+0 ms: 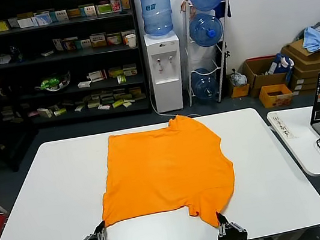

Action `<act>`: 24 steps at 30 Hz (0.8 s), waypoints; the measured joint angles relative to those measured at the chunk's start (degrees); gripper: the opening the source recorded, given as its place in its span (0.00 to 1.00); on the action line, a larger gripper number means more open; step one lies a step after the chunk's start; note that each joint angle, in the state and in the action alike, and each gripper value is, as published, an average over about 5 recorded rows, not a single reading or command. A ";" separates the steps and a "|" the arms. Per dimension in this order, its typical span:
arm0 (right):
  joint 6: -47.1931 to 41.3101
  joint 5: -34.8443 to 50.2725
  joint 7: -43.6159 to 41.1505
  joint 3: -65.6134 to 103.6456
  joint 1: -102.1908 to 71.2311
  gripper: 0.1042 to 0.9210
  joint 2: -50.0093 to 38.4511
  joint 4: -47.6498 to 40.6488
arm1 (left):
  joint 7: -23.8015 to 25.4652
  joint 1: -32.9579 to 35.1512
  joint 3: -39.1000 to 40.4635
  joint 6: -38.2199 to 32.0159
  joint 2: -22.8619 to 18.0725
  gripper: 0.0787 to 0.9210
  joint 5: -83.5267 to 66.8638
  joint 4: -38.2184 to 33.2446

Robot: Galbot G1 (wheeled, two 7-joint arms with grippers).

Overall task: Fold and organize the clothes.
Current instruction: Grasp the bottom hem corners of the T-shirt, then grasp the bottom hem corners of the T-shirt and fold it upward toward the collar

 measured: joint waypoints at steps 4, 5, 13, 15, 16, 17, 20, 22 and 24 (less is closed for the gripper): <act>0.44 1.44 0.49 0.53 -2.22 0.02 -1.87 2.34 | -0.61 1.01 -0.73 0.61 0.96 0.01 -1.62 -1.61; 0.57 1.84 0.64 0.68 -2.87 0.02 -2.46 2.96 | -0.76 1.32 -0.93 0.78 1.27 0.01 -2.13 -2.08; 1.79 4.96 2.10 2.05 -9.29 0.02 -8.07 8.18 | -2.21 4.86 -2.88 2.14 5.06 0.01 -6.93 -6.30; 2.16 5.45 2.43 2.22 -10.81 0.02 -9.32 9.31 | -2.58 6.00 -3.35 2.50 6.19 0.01 -8.11 -7.30; 2.39 5.67 2.58 2.27 -11.48 0.02 -9.85 9.80 | -2.79 6.65 -3.58 2.70 6.77 0.01 -8.71 -7.83; 2.62 5.91 2.73 2.30 -12.03 0.02 -10.30 10.22 | -2.98 7.33 -3.80 2.90 7.33 0.01 -9.32 -8.38; 3.18 6.60 3.08 2.28 -12.95 0.02 -11.17 11.06 | -3.61 9.36 -4.43 3.53 8.89 0.01 -11.19 -10.10; 3.36 6.95 3.27 2.19 -12.86 0.02 -11.49 11.32 | -4.04 10.41 -4.82 3.87 9.62 0.01 -12.34 -11.21; 3.43 7.25 3.41 1.98 -12.08 0.02 -11.59 11.33 | -4.44 11.02 -5.07 4.03 10.10 0.01 -13.29 -12.11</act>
